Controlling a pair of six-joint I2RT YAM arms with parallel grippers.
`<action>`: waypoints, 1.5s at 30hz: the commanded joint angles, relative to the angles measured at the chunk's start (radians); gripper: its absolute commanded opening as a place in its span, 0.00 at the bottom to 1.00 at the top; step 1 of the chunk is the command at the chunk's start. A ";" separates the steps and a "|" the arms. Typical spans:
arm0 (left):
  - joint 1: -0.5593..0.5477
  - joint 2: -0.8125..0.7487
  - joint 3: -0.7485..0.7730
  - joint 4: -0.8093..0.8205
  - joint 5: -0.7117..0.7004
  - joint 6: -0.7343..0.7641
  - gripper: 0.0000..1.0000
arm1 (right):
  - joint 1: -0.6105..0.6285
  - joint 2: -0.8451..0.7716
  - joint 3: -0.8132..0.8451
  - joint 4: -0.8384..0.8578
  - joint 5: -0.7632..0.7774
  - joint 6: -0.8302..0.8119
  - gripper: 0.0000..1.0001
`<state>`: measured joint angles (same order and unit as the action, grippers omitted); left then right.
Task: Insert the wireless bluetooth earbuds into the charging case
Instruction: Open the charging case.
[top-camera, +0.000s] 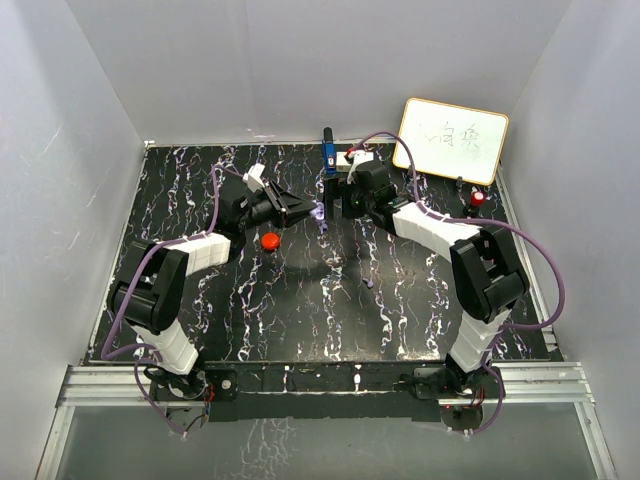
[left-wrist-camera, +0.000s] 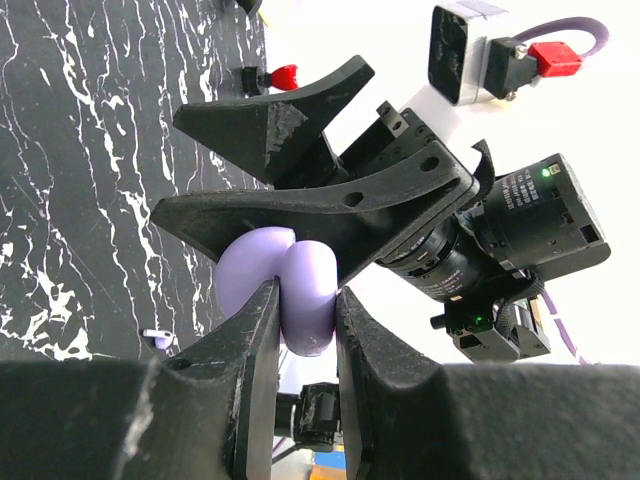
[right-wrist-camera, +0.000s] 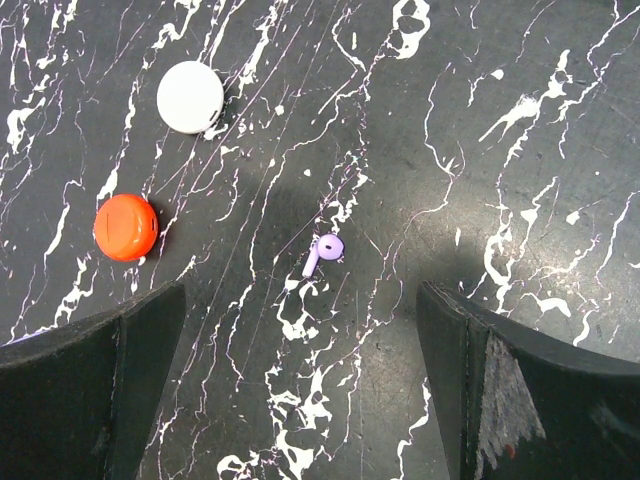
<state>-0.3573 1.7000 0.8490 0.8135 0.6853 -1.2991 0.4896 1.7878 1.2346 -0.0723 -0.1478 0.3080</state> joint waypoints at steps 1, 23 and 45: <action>-0.033 -0.015 0.007 0.070 0.028 -0.028 0.00 | 0.035 -0.002 0.067 0.100 -0.021 0.059 0.98; 0.073 -0.068 0.023 -0.006 0.014 -0.017 0.00 | -0.056 -0.175 -0.133 0.104 0.070 0.053 0.98; 0.071 -0.057 0.050 -0.066 0.040 0.012 0.00 | 0.032 -0.018 0.072 -0.028 0.036 0.036 0.94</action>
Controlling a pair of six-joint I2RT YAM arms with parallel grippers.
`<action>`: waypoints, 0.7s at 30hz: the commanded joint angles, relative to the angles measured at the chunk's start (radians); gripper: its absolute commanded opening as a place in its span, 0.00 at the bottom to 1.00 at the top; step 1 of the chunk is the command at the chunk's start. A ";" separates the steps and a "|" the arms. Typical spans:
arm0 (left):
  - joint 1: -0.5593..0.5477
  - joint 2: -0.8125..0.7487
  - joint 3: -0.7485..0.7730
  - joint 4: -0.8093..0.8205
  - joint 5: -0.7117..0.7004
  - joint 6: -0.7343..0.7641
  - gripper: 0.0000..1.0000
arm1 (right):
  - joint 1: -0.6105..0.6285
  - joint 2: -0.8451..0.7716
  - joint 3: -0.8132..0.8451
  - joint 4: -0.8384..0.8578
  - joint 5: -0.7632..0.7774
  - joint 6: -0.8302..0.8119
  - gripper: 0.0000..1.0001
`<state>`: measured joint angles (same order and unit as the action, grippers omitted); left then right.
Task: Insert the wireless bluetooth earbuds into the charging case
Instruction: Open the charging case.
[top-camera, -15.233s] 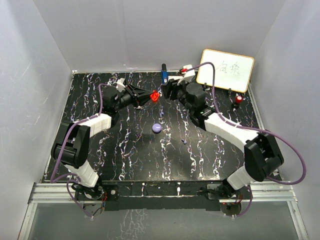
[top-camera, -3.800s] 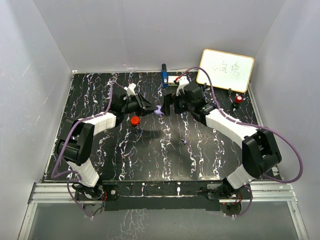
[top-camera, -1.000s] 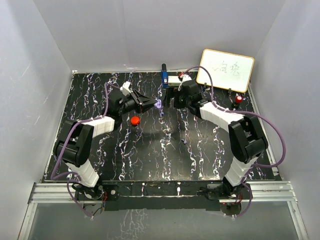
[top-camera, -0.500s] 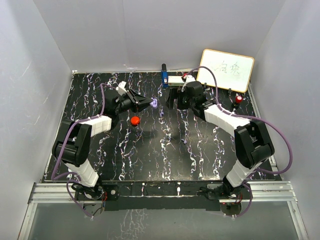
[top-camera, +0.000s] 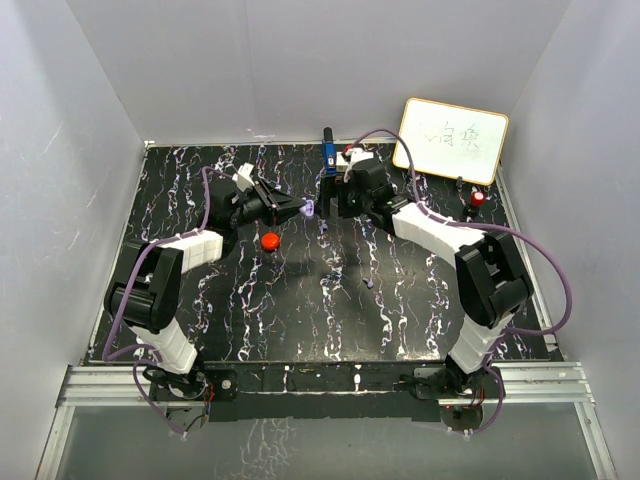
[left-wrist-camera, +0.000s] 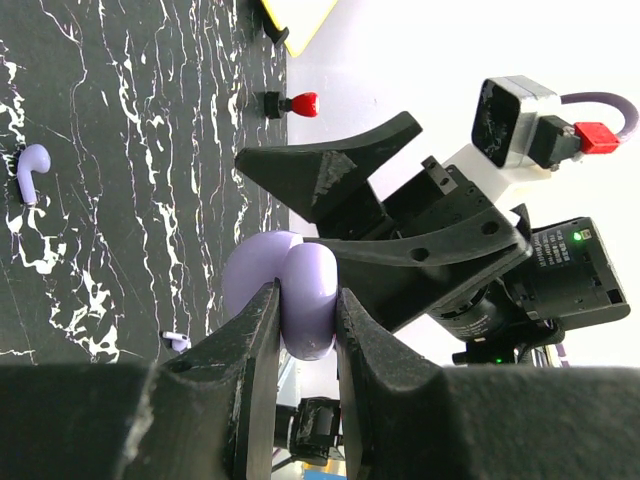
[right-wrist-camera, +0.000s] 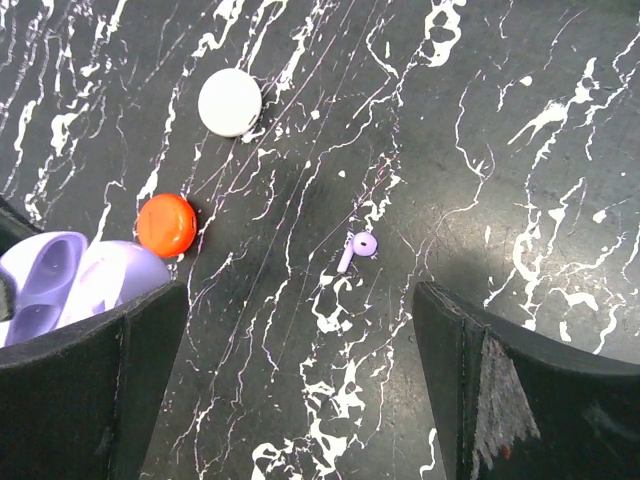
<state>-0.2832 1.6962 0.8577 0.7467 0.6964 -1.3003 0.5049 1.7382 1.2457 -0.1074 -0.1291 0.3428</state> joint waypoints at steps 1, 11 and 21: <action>-0.002 -0.053 0.043 0.000 0.030 0.013 0.00 | 0.020 0.037 0.063 0.005 0.017 0.002 0.94; -0.021 -0.038 0.047 0.008 0.032 0.009 0.00 | 0.040 0.053 0.088 0.008 0.013 0.006 0.94; -0.043 -0.023 0.049 0.032 0.026 -0.005 0.02 | 0.059 0.076 0.109 0.002 0.014 0.016 0.94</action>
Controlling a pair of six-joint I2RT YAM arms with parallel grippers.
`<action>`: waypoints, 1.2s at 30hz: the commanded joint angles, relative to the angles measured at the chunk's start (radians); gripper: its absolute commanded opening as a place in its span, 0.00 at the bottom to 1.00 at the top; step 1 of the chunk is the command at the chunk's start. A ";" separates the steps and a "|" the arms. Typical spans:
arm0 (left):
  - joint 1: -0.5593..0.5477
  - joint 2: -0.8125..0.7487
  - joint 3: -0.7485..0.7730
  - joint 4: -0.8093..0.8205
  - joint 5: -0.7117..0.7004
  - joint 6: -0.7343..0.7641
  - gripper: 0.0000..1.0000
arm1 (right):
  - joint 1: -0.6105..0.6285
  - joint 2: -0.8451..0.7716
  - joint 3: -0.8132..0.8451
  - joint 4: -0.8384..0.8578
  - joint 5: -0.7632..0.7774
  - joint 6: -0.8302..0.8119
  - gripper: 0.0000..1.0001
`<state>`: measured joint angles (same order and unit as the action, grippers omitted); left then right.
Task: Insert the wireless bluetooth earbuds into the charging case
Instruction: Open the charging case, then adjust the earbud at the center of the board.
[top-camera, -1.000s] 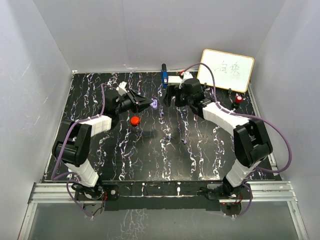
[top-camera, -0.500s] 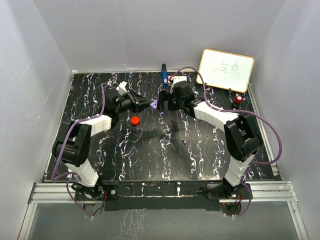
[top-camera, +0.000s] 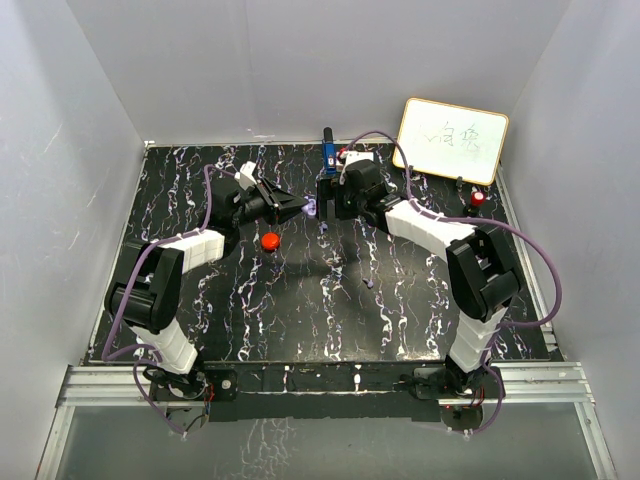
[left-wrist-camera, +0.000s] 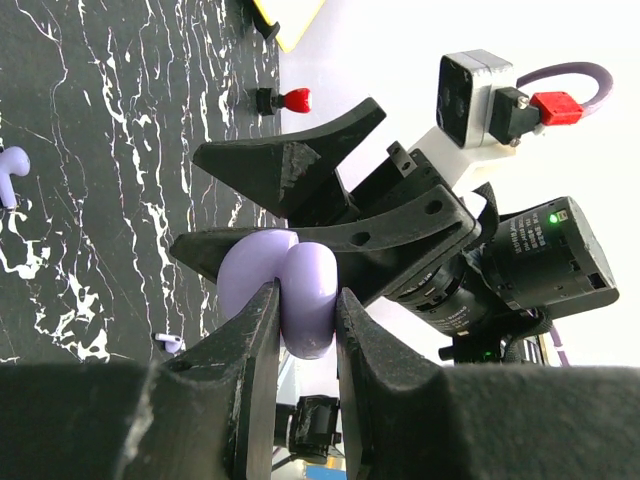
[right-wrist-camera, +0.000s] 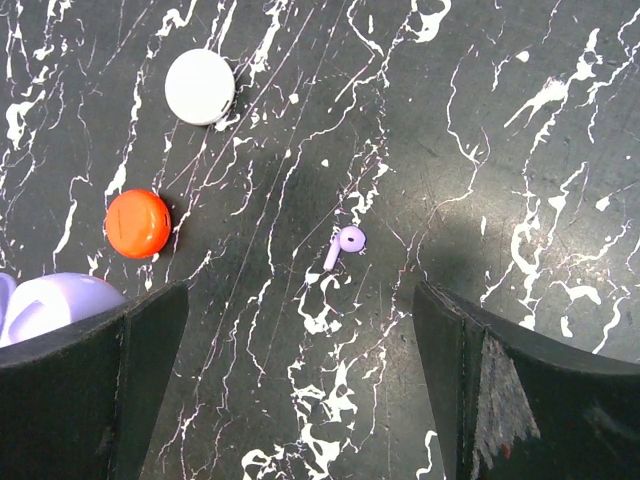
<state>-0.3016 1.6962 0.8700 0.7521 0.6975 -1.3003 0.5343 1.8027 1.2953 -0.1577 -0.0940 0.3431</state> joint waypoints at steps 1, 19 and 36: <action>-0.026 -0.022 0.039 0.027 0.025 -0.005 0.03 | 0.030 0.013 0.060 0.052 -0.021 0.017 0.94; -0.032 -0.043 0.030 0.014 0.017 -0.001 0.00 | 0.021 -0.008 0.025 0.032 0.058 0.037 0.96; 0.006 -0.089 0.021 -0.070 0.027 0.043 0.00 | -0.031 -0.120 -0.098 -0.011 0.070 -0.040 0.93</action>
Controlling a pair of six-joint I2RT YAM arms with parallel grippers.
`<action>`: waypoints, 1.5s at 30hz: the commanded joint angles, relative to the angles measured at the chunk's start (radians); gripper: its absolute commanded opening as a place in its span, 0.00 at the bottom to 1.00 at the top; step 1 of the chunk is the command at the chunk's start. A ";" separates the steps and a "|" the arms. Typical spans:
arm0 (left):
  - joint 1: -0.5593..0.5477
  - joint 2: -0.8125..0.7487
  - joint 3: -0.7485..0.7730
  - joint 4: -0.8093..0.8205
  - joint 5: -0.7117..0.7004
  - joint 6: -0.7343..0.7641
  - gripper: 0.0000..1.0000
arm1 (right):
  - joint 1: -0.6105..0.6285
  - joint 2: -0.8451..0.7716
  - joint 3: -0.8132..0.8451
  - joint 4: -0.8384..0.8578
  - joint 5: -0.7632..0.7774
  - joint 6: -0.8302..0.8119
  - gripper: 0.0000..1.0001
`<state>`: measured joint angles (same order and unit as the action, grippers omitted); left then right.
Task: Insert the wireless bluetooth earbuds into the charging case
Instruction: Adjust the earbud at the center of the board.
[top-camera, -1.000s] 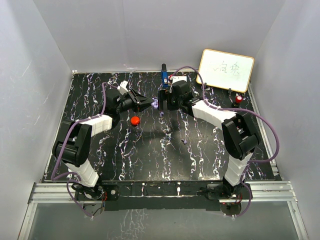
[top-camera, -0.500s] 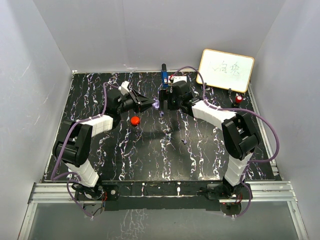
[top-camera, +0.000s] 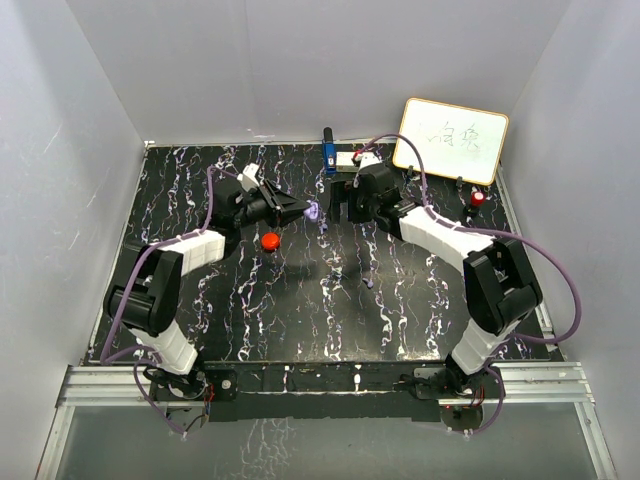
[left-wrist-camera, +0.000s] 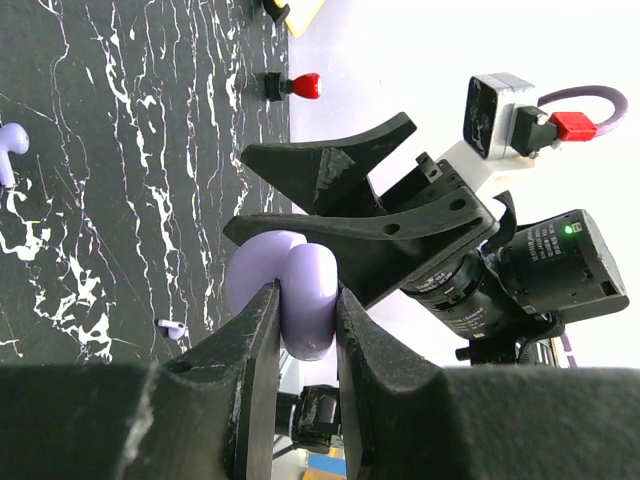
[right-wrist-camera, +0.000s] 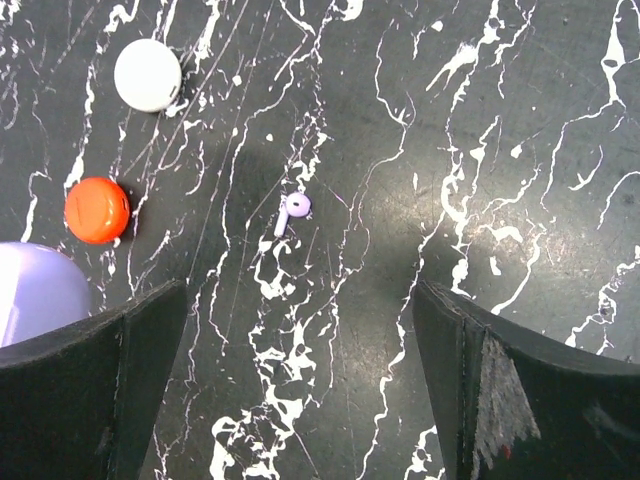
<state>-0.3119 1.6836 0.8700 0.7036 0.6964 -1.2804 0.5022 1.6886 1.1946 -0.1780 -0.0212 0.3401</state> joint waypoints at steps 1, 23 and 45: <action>0.022 -0.085 0.017 -0.034 0.028 0.029 0.00 | 0.001 0.006 0.008 0.007 -0.007 -0.043 0.92; 0.091 -0.223 -0.095 -0.123 0.038 0.077 0.00 | 0.059 0.382 0.391 -0.212 0.024 -0.011 0.76; 0.095 -0.219 -0.108 -0.115 0.040 0.076 0.00 | 0.059 0.459 0.448 -0.238 -0.007 0.040 0.60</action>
<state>-0.2241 1.5085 0.7673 0.5751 0.7074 -1.2053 0.5621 2.1422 1.5906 -0.4210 -0.0265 0.3508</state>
